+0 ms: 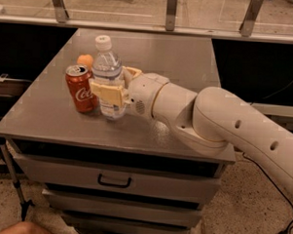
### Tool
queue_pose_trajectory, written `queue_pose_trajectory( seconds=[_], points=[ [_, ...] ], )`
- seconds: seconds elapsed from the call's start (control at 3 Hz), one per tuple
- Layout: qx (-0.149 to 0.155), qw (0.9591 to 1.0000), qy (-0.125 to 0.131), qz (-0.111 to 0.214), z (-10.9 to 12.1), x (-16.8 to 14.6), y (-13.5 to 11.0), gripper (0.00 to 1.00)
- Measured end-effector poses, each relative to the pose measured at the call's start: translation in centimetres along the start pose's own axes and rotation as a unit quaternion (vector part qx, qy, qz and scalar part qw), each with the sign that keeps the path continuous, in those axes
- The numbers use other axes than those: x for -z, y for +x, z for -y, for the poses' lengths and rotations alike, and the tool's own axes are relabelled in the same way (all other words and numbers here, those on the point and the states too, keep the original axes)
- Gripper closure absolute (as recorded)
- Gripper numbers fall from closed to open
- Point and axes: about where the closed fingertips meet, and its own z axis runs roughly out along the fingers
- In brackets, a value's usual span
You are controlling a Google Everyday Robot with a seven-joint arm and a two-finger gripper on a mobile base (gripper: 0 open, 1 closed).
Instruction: Move blue plastic bottle near coke can
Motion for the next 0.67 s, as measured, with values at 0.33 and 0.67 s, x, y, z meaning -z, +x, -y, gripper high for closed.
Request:
queue_pose_trajectory(
  seconds=[0.33, 0.67],
  points=[
    [-0.003, 0.9999, 0.015, -0.004, -0.43, -0.44, 0.66, 1.00],
    [-0.007, 0.9998, 0.020, -0.006, -0.76, -0.74, 1.29, 1.00]
  ],
)
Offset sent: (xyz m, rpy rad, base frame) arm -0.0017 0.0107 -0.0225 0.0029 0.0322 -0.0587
